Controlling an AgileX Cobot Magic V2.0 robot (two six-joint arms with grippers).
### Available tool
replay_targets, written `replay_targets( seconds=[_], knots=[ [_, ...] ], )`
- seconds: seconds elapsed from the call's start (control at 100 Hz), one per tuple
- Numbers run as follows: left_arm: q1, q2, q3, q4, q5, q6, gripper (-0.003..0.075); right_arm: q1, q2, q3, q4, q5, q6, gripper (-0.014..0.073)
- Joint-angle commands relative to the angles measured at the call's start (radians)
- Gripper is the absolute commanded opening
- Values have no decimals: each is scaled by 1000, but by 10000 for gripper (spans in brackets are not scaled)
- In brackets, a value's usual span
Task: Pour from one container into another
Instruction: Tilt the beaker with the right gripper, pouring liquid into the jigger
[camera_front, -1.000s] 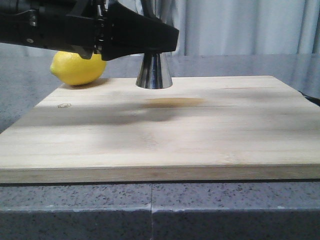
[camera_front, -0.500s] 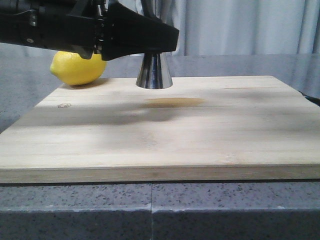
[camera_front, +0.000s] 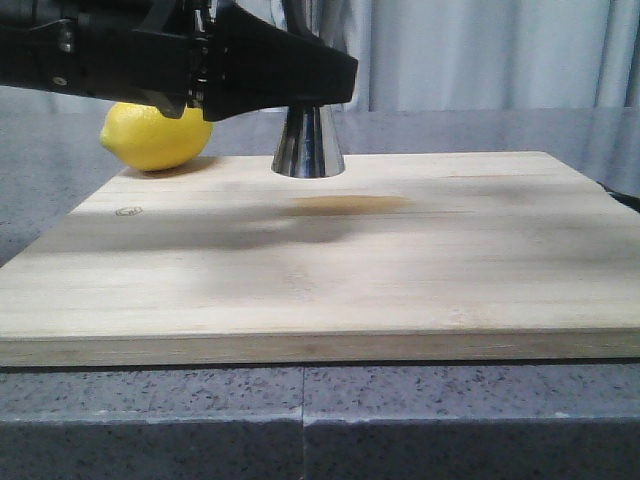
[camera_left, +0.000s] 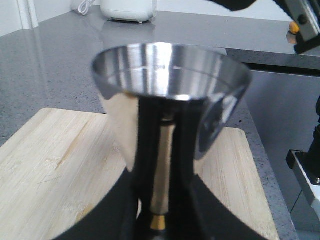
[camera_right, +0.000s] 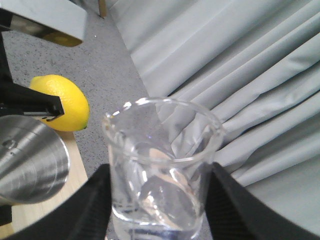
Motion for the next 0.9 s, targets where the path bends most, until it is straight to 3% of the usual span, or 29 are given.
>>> replay_targets(
  seconds=[0.0, 0.89],
  knots=[
    [-10, -45, -27, -85, 114, -9, -19, -1, -15, -39, -18, -71, -7, 237],
    [-10, -45, -27, -85, 114, -9, -19, -1, -15, -39, -154, -90, -7, 237]
  ],
)
